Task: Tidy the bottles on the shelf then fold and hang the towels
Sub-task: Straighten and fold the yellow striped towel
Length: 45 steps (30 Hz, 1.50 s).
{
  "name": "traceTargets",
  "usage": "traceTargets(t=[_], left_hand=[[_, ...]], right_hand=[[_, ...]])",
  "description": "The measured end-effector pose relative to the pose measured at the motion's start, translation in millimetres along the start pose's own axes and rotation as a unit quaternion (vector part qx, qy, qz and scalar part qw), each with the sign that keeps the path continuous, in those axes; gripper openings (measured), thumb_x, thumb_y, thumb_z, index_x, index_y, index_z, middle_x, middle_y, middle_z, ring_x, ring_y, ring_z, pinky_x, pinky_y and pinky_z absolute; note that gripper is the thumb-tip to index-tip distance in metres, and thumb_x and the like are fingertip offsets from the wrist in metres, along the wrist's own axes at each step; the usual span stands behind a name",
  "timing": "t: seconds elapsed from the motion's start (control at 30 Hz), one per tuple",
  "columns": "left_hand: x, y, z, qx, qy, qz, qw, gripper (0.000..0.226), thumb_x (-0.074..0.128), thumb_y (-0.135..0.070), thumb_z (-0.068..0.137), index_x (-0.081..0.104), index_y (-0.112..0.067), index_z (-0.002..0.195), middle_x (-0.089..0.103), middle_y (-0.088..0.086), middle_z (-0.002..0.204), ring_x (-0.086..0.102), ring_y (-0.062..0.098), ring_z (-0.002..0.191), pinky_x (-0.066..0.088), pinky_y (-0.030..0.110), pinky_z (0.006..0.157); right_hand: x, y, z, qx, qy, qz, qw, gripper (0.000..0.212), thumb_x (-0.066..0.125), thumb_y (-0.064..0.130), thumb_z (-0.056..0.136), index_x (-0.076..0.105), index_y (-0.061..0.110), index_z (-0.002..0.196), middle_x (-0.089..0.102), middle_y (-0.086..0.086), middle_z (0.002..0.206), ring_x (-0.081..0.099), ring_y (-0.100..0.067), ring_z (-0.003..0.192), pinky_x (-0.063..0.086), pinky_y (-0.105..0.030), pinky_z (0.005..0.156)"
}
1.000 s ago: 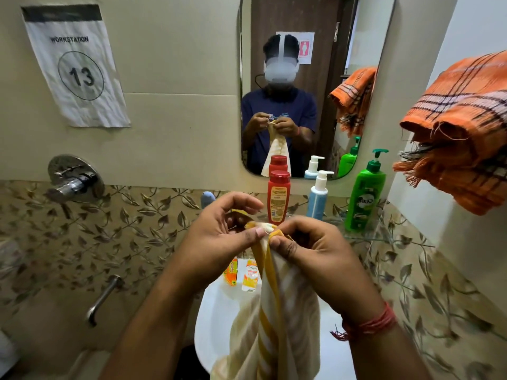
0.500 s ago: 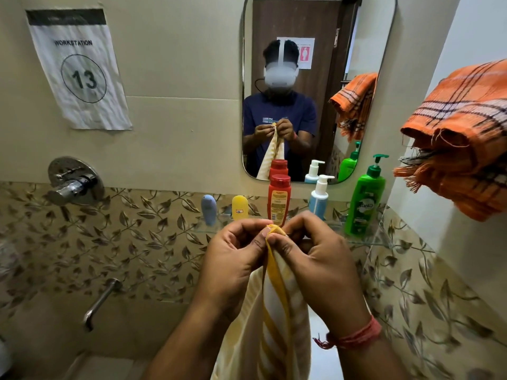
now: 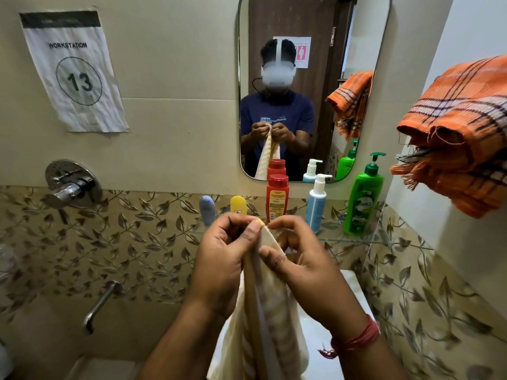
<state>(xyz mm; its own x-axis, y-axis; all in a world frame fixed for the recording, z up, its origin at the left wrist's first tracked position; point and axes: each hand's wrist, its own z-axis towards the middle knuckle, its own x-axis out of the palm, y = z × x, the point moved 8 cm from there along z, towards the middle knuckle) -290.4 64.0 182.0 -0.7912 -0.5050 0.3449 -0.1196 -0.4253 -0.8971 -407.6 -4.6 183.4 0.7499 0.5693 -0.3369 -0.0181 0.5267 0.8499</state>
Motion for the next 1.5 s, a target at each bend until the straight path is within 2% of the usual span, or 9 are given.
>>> traceTargets(t=[0.13, 0.23, 0.53, 0.83, 1.07, 1.2, 1.33, 1.4, 1.5], left_hand=[[3.9, -15.5, 2.6, 0.041, 0.088, 0.082, 0.992, 0.006, 0.069, -0.026, 0.078, 0.073, -0.031, 0.079, 0.071, -0.002, 0.084, 0.067, 0.014, 0.086, 0.054, 0.032, 0.076], [5.8, -22.9, 3.0, 0.062, 0.134, 0.11, 0.983, 0.003, 0.073, -0.028, 0.079, 0.072, -0.029, 0.082, 0.071, -0.002, 0.084, 0.068, 0.012, 0.086, 0.056, 0.026, 0.075], [-45.0, -48.4, 13.9, 0.185, -0.118, 0.055, 0.974, 0.007, 0.069, -0.027, 0.079, 0.07, -0.029, 0.085, 0.072, -0.007, 0.081, 0.065, 0.006, 0.077, 0.053, 0.015, 0.068], [-82.3, -95.2, 11.6, 0.304, -0.237, 0.019, 0.923, 0.021, 0.061, -0.001, 0.095, 0.06, -0.022, 0.092, 0.072, -0.019, 0.073, 0.064, -0.005, 0.074, 0.049, 0.01, 0.073], [-97.8, -96.2, 14.4, 0.3, -0.265, 0.011, 0.916, 0.02, 0.061, -0.001, 0.095, 0.061, -0.021, 0.093, 0.072, -0.02, 0.074, 0.064, -0.005, 0.077, 0.049, 0.011, 0.077], [-99.2, -97.3, 15.4, 0.301, -0.274, 0.022, 0.913, 0.022, 0.062, 0.0, 0.094, 0.061, -0.022, 0.093, 0.071, -0.017, 0.076, 0.065, -0.005, 0.077, 0.048, 0.011, 0.077], [-94.8, -99.8, 14.4, 0.308, -0.278, 0.035, 0.909, 0.02, 0.062, -0.001, 0.095, 0.061, -0.021, 0.093, 0.066, -0.013, 0.08, 0.064, -0.006, 0.075, 0.048, 0.01, 0.076], [-96.9, -102.4, 14.6, 0.312, -0.288, 0.033, 0.905, 0.02, 0.062, 0.0, 0.095, 0.06, -0.02, 0.092, 0.065, -0.013, 0.079, 0.064, -0.006, 0.073, 0.048, 0.01, 0.074], [-102.6, -102.8, 15.0, 0.313, -0.302, 0.044, 0.899, 0.021, 0.063, 0.0, 0.094, 0.06, -0.02, 0.09, 0.065, -0.016, 0.072, 0.062, -0.007, 0.069, 0.048, 0.009, 0.072]], right_hand=[[17.8, -15.5, -4.8, 0.092, 0.165, 0.181, 0.965, 0.033, 0.067, 0.031, 0.088, 0.064, 0.025, 0.121, 0.071, -0.01, 0.116, 0.066, -0.027, 0.112, 0.051, -0.052, 0.098], [17.8, -20.5, -4.1, 0.097, 0.169, 0.187, 0.963, 0.029, 0.07, 0.027, 0.086, 0.068, 0.018, 0.114, 0.072, -0.014, 0.113, 0.067, -0.029, 0.11, 0.05, -0.054, 0.099], [15.2, -31.6, -0.5, 0.082, 0.145, 0.028, 0.986, 0.025, 0.067, 0.045, 0.085, 0.071, 0.023, 0.098, 0.073, -0.008, 0.096, 0.07, -0.029, 0.093, 0.054, -0.056, 0.085], [-0.5, -65.9, -0.1, 0.161, 0.152, -0.177, 0.959, 0.026, 0.064, 0.058, 0.084, 0.063, 0.04, 0.102, 0.068, 0.017, 0.093, 0.062, 0.002, 0.085, 0.051, -0.027, 0.077], [-13.5, -81.8, -1.2, 0.168, 0.137, -0.035, 0.975, 0.079, 0.058, 0.089, 0.058, 0.056, 0.045, 0.123, 0.064, 0.021, 0.122, 0.057, 0.004, 0.115, 0.048, -0.035, 0.103], [-8.0, -88.8, -0.2, 0.194, 0.087, 0.136, 0.968, 0.049, 0.084, 0.038, 0.072, 0.066, 0.026, 0.116, 0.071, 0.004, 0.116, 0.067, -0.008, 0.107, 0.055, -0.033, 0.092], [8.8, -90.0, -3.9, 0.196, 0.108, 0.26, 0.939, 0.05, 0.076, -0.009, 0.073, 0.061, 0.008, 0.118, 0.067, -0.013, 0.117, 0.068, -0.028, 0.103, 0.056, -0.036, 0.088], [8.3, -90.4, -5.4, 0.19, 0.107, 0.281, 0.935, 0.049, 0.073, -0.013, 0.074, 0.061, 0.006, 0.117, 0.068, -0.013, 0.114, 0.067, -0.031, 0.102, 0.057, -0.04, 0.089], [-0.8, -89.7, -3.4, 0.146, 0.116, 0.121, 0.975, 0.032, 0.075, 0.0, 0.079, 0.067, 0.02, 0.103, 0.068, -0.011, 0.105, 0.066, -0.031, 0.101, 0.057, -0.046, 0.088]])
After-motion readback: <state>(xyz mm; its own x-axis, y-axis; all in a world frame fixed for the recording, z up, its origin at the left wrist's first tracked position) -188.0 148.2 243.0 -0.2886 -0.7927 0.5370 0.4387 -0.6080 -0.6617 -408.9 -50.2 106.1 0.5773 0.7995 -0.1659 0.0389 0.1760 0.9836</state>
